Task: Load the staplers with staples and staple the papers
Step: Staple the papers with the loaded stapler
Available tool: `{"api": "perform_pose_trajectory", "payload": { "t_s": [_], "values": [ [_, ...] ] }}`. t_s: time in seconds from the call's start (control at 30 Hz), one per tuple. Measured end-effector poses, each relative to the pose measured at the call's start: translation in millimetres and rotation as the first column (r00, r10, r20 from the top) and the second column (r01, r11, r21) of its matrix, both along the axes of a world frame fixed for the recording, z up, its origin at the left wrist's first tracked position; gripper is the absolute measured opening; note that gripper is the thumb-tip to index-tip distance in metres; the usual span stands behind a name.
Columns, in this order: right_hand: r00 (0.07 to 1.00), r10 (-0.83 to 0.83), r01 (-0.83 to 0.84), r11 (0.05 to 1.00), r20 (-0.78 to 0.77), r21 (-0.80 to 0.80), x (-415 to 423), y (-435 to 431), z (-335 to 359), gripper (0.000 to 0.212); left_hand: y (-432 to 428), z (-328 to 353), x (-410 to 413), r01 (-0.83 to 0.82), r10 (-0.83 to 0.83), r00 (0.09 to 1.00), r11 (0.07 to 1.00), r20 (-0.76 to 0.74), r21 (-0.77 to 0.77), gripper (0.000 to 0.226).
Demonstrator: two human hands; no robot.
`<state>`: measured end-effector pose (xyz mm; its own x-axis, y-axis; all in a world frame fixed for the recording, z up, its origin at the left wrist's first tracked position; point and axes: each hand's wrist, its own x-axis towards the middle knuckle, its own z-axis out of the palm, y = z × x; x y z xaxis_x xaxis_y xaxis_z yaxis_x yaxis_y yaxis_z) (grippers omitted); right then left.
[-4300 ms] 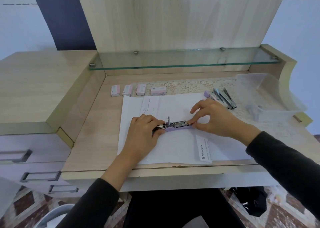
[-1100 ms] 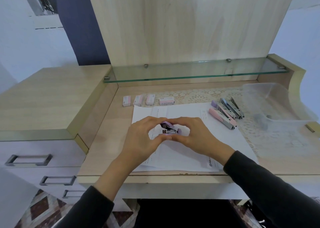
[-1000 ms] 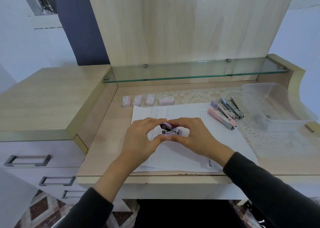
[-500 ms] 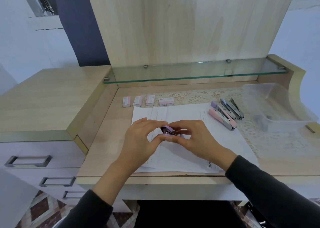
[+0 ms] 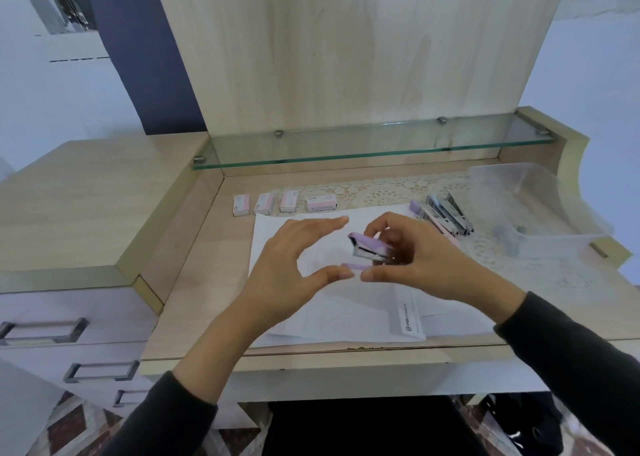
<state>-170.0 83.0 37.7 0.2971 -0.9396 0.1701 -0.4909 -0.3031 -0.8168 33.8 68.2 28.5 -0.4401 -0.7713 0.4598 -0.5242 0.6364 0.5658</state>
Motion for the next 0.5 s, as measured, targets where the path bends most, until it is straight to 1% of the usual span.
{"api": "perform_pose_trajectory", "payload": {
  "t_s": [0.1,0.17,0.23,0.3,0.4,0.5],
  "values": [
    [0.996,-0.086,0.084,0.995,0.036,0.061,-26,1,7,0.041,-11,6,-11,-0.010,0.008,1.000,0.995,0.021,0.100,0.042],
    [0.985,-0.154,0.143,0.981,0.075,0.131,-46,-1,5,0.037,-24,6,-20,-0.026,0.017,0.998,0.987,0.056,0.156,0.039],
    [0.970,-0.215,0.190,0.961,0.112,0.203,-64,-4,0,0.033,-40,3,-31,-0.045,0.020,0.991,0.981,0.134,0.187,0.037],
    [0.957,-0.263,0.225,0.938,0.119,0.263,-76,-5,-5,0.034,-55,-1,-45,-0.041,-0.005,0.978,0.975,0.208,0.217,0.037],
    [0.943,-0.319,0.280,0.915,0.094,0.290,-84,-7,-11,0.034,-74,-9,-68,-0.023,-0.056,0.955,0.965,0.293,0.261,0.043],
    [0.934,-0.350,0.318,0.905,0.072,0.281,-85,-11,-13,0.021,-89,-18,-88,-0.015,-0.110,0.912,0.954,0.395,0.300,0.061]
  ]
}}
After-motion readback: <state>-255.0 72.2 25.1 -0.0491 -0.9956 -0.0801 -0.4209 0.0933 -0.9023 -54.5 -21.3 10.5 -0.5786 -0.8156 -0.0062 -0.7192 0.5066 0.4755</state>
